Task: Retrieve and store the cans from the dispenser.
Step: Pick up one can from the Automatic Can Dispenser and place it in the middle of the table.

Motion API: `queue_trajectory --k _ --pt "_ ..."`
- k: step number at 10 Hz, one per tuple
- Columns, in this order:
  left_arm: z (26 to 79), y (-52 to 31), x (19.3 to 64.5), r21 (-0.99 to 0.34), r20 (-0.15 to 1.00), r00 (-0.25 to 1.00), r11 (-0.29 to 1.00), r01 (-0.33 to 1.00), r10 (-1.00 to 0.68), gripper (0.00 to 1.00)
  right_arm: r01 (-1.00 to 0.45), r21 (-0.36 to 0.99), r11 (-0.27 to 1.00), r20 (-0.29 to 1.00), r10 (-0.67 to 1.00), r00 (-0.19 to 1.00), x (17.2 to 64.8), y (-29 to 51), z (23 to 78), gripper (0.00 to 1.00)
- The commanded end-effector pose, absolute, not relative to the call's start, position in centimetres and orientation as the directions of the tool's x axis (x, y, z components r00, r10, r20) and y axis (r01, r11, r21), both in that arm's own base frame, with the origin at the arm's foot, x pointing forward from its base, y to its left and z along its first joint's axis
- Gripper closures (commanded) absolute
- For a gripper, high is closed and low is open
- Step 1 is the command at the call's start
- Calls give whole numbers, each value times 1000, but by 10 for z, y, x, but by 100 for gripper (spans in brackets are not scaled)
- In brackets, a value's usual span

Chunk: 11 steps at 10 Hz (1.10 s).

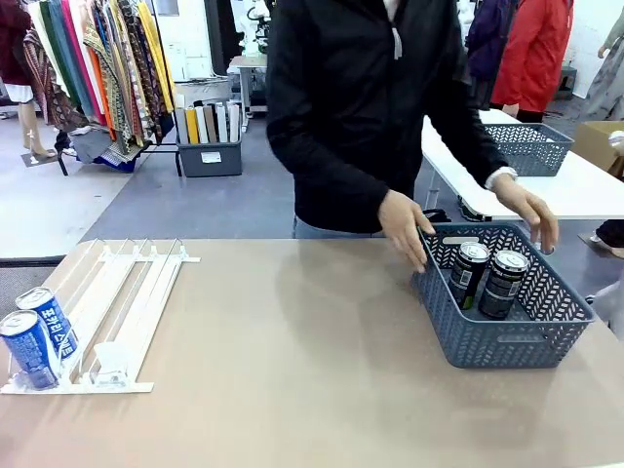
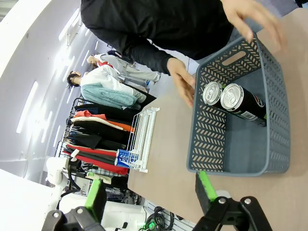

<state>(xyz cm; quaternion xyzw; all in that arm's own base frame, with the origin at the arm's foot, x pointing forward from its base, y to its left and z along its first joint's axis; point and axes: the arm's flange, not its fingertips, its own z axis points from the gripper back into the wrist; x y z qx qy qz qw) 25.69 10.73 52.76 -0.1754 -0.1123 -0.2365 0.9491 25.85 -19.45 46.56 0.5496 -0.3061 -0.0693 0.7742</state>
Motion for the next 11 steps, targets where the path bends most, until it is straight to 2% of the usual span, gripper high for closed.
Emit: queue_trajectory --k 1,2,5,7,9,11 --pt "526 104 255 -269 294 862 830 489 -413 0 -240 894 379 403 -442 802 258 -195 467 0" --pt "511 85 270 -197 244 887 875 441 -392 0 -240 894 379 403 -442 802 258 -195 467 0" --pt "484 61 303 -22 228 945 969 246 -235 0 -240 894 379 403 -442 802 258 -195 467 0" --pt "462 49 316 -5 222 952 976 218 -211 0 -240 894 379 403 -442 802 258 -195 467 0" --pt "444 43 323 -20 171 965 978 205 -199 0 -240 894 379 403 -442 802 258 -195 467 0" --pt "431 42 320 -21 94 986 990 139 -137 0 -240 894 379 403 -442 802 258 -195 467 0"
